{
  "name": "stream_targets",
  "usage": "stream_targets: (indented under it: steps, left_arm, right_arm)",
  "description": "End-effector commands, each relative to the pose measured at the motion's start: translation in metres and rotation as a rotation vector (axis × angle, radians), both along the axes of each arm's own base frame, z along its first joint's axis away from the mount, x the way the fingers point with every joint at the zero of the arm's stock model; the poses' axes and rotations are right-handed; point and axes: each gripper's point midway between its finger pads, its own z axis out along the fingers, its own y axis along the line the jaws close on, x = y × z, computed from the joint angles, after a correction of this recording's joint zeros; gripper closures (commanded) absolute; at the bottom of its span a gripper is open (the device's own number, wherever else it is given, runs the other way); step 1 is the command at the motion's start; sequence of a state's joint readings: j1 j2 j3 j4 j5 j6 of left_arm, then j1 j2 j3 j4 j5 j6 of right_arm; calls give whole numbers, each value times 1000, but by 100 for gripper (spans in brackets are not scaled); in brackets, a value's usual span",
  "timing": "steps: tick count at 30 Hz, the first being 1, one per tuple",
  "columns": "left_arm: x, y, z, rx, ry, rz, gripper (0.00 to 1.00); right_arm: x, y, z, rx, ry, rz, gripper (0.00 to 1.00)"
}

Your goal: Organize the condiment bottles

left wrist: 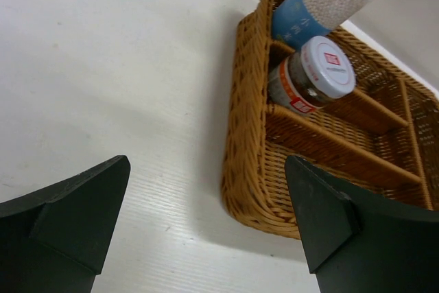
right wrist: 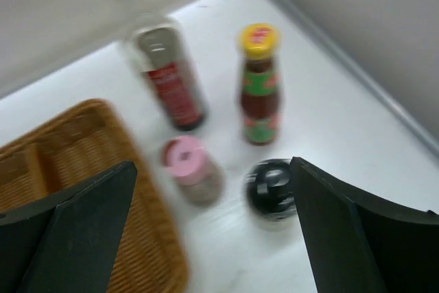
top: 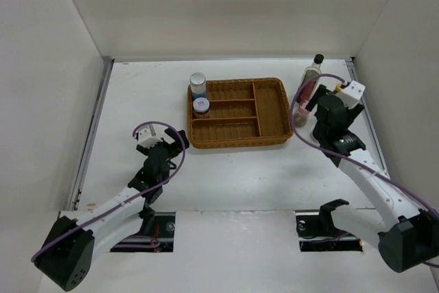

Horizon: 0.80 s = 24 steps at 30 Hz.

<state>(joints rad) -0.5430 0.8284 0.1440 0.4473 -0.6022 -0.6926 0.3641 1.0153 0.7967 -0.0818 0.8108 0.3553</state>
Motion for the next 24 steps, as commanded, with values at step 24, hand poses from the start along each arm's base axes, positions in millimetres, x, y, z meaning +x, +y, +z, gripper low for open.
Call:
stream_targets:
  steps: [24]
  left_arm:
    - [6, -20, 4, -84, -42, -50, 0]
  right_arm:
    - [15, -47, -131, 125, 281, -98, 23]
